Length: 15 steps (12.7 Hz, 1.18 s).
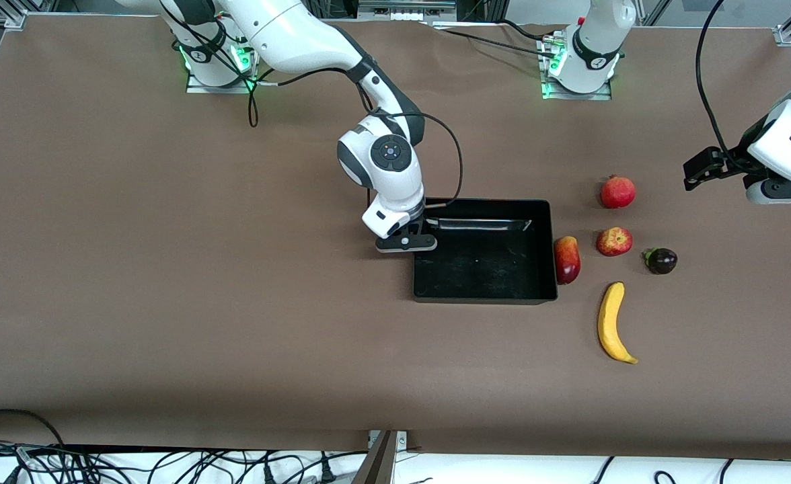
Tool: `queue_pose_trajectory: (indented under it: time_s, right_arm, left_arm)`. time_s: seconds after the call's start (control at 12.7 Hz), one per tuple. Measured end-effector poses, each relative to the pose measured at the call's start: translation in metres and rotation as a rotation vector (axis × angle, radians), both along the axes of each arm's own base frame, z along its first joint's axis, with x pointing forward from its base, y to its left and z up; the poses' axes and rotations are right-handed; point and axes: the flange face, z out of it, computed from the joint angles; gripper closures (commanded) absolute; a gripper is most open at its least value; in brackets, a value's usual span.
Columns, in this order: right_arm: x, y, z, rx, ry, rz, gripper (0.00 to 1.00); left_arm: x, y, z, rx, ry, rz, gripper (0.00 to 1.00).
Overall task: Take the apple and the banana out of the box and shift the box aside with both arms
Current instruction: 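Grasp the rim of the black box with the right gripper, then drag the box across the table away from the fruits with the right gripper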
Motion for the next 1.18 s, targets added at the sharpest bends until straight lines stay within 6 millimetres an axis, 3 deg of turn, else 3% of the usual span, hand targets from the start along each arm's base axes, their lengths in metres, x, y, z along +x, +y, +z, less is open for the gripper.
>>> queue_pose_trajectory:
  time_s: [0.24, 0.39, 0.47, 0.63, 0.79, 1.02, 1.18]
  right_arm:
    - [0.016, -0.017, 0.01, -0.03, 0.014, -0.01, 1.0]
    - [0.043, -0.05, 0.047, -0.069, 0.04, 0.023, 1.0]
    - [0.059, -0.078, 0.073, -0.09, 0.063, 0.045, 1.0]
    - [0.093, -0.15, 0.127, -0.11, 0.098, 0.082, 1.0]
    - [0.118, -0.238, 0.16, -0.118, 0.126, 0.116, 1.0]
    - [0.125, -0.372, 0.161, -0.118, 0.177, 0.153, 1.0]
    - [0.116, -0.446, 0.15, -0.108, 0.206, 0.139, 1.0]
  left_arm:
    - [0.004, 0.001, -0.005, -0.001, -0.001, 0.001, 0.0]
    - [0.004, -0.001, -0.006, -0.001, 0.0, -0.001, 0.0]
    - [0.004, -0.002, -0.006, -0.001, 0.0, -0.004, 0.0]
    - [0.004, -0.004, -0.006, -0.001, 0.0, -0.008, 0.0]
    - [0.004, -0.006, -0.006, -0.001, 0.001, -0.011, 0.0]
    - [0.005, -0.01, -0.007, -0.001, 0.002, -0.016, 0.0]
    - [0.004, -0.011, -0.007, -0.001, 0.002, -0.019, 0.0]
